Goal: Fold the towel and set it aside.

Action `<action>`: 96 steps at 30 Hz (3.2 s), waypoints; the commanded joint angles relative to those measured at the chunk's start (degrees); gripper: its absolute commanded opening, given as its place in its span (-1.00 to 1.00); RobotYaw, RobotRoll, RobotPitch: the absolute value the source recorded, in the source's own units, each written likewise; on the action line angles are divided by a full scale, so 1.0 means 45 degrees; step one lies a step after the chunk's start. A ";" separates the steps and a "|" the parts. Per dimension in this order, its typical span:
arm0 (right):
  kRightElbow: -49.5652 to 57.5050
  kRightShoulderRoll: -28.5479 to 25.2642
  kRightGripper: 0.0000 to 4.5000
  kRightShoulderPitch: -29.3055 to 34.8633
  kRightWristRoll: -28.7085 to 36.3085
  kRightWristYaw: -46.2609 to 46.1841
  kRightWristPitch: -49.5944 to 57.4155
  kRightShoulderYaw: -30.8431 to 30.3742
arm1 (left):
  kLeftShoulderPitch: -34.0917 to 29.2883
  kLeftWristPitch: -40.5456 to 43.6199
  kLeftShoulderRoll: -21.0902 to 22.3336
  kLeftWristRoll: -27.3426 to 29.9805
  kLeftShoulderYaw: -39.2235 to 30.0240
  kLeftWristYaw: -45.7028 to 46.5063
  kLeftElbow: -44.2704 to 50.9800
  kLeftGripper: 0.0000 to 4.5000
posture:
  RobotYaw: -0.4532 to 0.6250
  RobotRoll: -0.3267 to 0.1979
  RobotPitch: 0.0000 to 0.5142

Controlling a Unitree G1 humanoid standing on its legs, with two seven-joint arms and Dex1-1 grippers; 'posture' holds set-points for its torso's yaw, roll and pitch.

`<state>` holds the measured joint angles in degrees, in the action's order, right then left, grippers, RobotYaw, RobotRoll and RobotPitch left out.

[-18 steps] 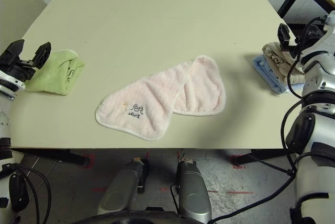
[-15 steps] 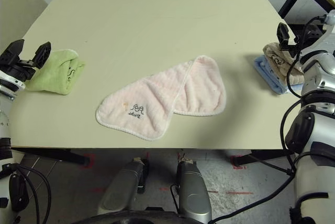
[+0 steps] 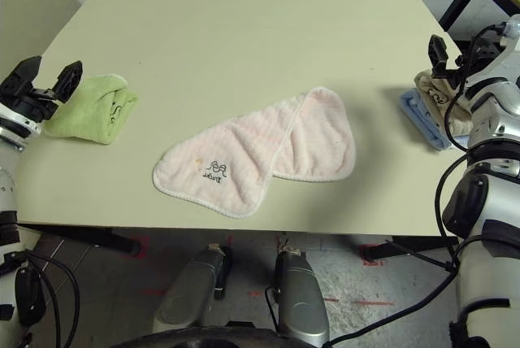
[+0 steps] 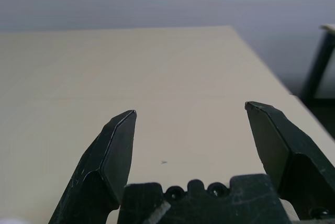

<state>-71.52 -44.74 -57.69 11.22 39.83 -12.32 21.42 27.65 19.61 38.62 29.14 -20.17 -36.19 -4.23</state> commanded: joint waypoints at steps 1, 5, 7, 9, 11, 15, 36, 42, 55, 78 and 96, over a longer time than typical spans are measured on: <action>0.0721 -0.0129 0.99 -0.0134 -0.0005 0.2195 0.0902 -0.0570 | 0.0320 0.1420 0.0347 0.0718 0.1123 -0.1410 0.1109 1.00 | -0.02 0.25 -0.56; 0.1397 -0.0219 0.99 -0.0027 -0.0037 0.3995 0.2023 -0.1172 | 0.0600 0.2312 0.0407 0.1125 0.1722 -0.2154 0.1819 1.00 | -0.05 0.25 -0.57; 0.1858 -0.0213 0.99 0.0023 -0.0228 0.5034 0.2753 -0.1735 | 0.0767 0.2713 0.0380 0.1277 0.2154 -0.2549 0.2142 1.00 | -0.06 0.25 -0.57; 0.2167 -0.0222 0.99 0.0044 -0.0360 0.5631 0.3336 -0.2132 | 0.0842 0.2971 0.0385 0.1296 0.2476 -0.2845 0.2329 1.00 | -0.07 0.25 -0.57; 0.2363 -0.0232 0.99 0.0040 -0.0458 0.6045 0.3831 -0.2443 | 0.0859 0.3093 0.0400 0.1220 0.2726 -0.3086 0.2428 1.00 | -0.08 0.25 -0.55; 0.2529 -0.0180 0.99 -0.0012 -0.0748 0.6592 0.4509 -0.3099 | 0.0850 0.3285 0.0368 0.1106 0.3111 -0.3359 0.2588 1.00 | -0.08 0.25 -0.54; 0.0040 0.1571 0.99 -0.1726 -0.3079 0.4395 0.4299 -0.4852 | 0.0137 0.5178 0.0779 0.1559 0.3203 -0.3114 0.4593 1.00 | 0.05 0.25 -0.24; -0.0446 0.2376 0.99 -0.1845 -0.3423 0.3759 0.4318 -0.4920 | -0.0031 0.5747 0.0938 0.1731 0.3028 -0.2776 0.5222 1.00 | 0.14 0.25 -0.15; -0.0827 0.3073 0.40 -0.1799 -0.3608 0.3426 0.4129 -0.4811 | -0.0482 0.6386 0.0819 0.2095 0.2768 -0.1858 0.6278 1.00 | 0.22 0.25 -0.13; 0.6811 -0.2214 -0.74 0.2623 -0.2136 1.1692 0.6476 -0.7532 | -0.0050 0.5093 0.0105 0.1357 0.4009 -0.2118 0.5263 1.00 | 0.05 0.25 -0.26; 0.3171 -0.2590 0.99 -0.1046 -0.2946 1.1479 0.5607 -0.7612 | 0.0329 0.4605 -0.0583 0.0972 0.4593 -0.2228 0.4874 1.00 | 0.02 0.25 -0.31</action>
<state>-54.40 -56.95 -61.74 -0.55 92.01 14.75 -12.55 28.75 40.72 36.36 34.14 -0.61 -46.20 17.45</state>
